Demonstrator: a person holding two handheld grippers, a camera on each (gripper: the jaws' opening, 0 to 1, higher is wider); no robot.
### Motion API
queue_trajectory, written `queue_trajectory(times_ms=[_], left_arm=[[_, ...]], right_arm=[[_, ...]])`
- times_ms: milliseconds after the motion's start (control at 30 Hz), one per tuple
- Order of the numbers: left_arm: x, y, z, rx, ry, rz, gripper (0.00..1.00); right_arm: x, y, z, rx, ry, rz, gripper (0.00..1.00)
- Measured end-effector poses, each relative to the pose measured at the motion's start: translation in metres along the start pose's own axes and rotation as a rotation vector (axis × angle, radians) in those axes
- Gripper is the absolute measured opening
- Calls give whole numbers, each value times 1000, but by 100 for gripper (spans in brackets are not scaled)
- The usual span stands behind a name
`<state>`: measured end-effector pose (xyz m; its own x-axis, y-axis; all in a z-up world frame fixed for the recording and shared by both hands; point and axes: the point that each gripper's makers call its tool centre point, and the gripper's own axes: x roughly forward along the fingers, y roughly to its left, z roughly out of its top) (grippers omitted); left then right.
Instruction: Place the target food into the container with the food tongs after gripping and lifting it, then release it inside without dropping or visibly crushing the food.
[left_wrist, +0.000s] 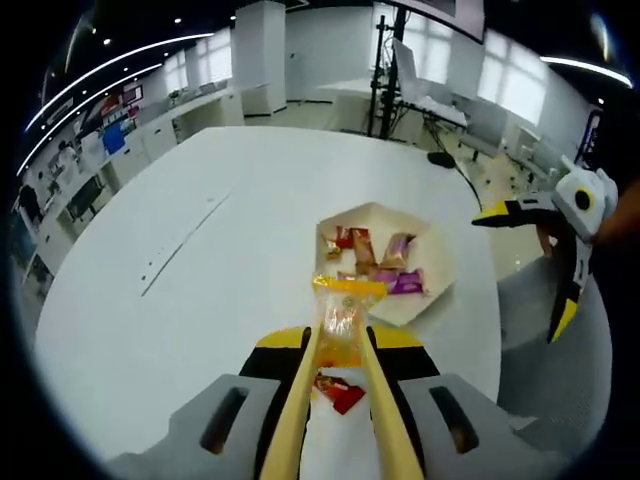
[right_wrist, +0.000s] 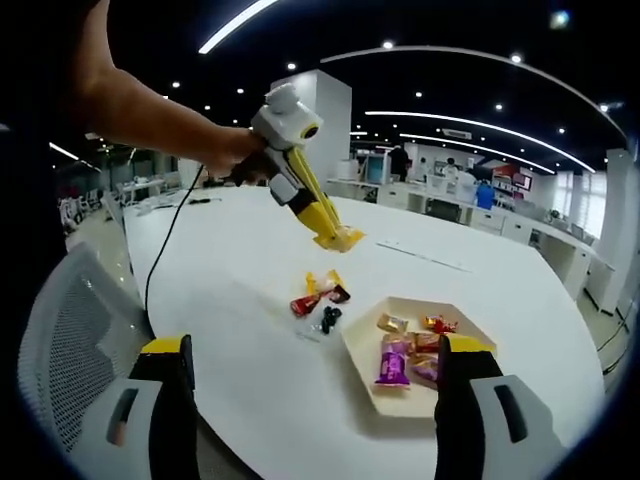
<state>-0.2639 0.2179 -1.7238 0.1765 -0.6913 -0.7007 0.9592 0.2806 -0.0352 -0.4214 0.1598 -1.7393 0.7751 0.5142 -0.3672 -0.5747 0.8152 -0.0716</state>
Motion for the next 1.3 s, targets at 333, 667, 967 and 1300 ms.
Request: queue_trajectory(times_ms=[333,667,967,1300], left_arm=[[25,-21,31,33,-2,-16,17],[51,-39,57,59,2,-41,17],[69,-51,74,87,10,-55,17],[82,-54,89,140,-63,-67,23]], right_arm=[[-1,-2,5,6,-27,-7,99],[-2,1,6,-1,-32,-1,98],[-3,0,8,7,-42,-6,98],[-3,2,8,1,-41,-2,97]])
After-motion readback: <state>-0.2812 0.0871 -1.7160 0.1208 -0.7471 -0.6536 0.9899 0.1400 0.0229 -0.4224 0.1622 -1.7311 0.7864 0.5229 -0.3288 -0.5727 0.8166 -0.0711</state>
